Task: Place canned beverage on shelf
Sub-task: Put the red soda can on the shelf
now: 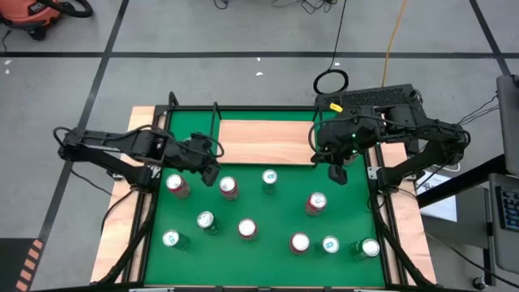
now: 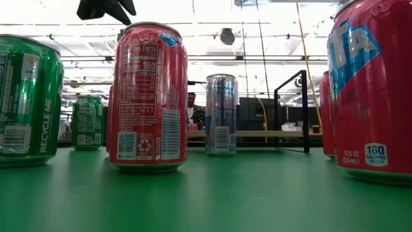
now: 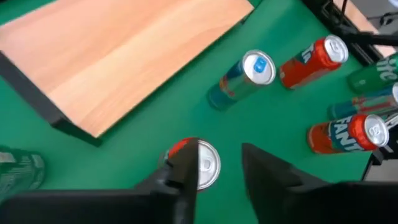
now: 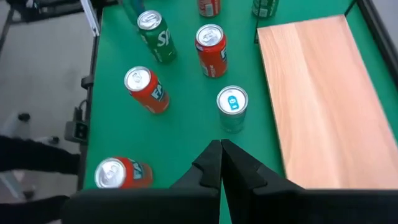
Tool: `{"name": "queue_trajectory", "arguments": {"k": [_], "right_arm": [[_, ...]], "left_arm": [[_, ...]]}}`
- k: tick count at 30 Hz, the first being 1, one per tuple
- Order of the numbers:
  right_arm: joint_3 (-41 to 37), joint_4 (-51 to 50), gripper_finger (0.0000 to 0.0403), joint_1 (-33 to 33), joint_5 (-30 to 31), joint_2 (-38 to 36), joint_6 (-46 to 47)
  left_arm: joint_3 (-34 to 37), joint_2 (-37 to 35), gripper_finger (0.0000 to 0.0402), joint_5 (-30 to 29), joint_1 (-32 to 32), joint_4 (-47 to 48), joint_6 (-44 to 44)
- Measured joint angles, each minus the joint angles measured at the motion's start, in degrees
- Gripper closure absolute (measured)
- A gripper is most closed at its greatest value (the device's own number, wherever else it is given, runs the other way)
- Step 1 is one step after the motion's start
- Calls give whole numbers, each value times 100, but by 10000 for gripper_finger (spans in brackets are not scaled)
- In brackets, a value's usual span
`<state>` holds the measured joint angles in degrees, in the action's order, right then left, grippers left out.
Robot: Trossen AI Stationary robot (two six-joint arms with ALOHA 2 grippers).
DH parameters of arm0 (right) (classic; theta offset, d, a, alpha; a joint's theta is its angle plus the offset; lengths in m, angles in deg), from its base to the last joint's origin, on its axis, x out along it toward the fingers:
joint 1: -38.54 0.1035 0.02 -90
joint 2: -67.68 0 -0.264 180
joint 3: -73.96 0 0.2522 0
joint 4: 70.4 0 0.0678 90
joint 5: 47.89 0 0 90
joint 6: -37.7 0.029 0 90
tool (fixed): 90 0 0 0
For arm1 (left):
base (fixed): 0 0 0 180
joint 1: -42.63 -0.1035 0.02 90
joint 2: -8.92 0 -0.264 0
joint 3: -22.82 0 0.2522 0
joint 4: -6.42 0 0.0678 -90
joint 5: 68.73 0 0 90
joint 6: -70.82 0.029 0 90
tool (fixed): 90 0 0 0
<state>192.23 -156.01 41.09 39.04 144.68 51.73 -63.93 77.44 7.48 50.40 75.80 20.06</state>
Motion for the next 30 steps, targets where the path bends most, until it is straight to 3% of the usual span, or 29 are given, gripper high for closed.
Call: {"name": "queue_trajectory", "arguments": {"k": [6, 13, 21, 30], "right_arm": [[0, 78, 403, 0, 11, 83, 574], [-1, 172, 403, 16, 23, 289, 1116], [-2, 447, 403, 20, 8, 569, 1602], [-2, 938, 403, 188, -166, 742, 1668]], "left_arm": [[0, 322, 190, 344, -28, 113, -1106], [0, 656, 149, 927, -20, 12, -1191], [0, 855, 111, 1114, -24, 108, -800], [0, 1117, 77, 787, -77, 36, 268]]}}
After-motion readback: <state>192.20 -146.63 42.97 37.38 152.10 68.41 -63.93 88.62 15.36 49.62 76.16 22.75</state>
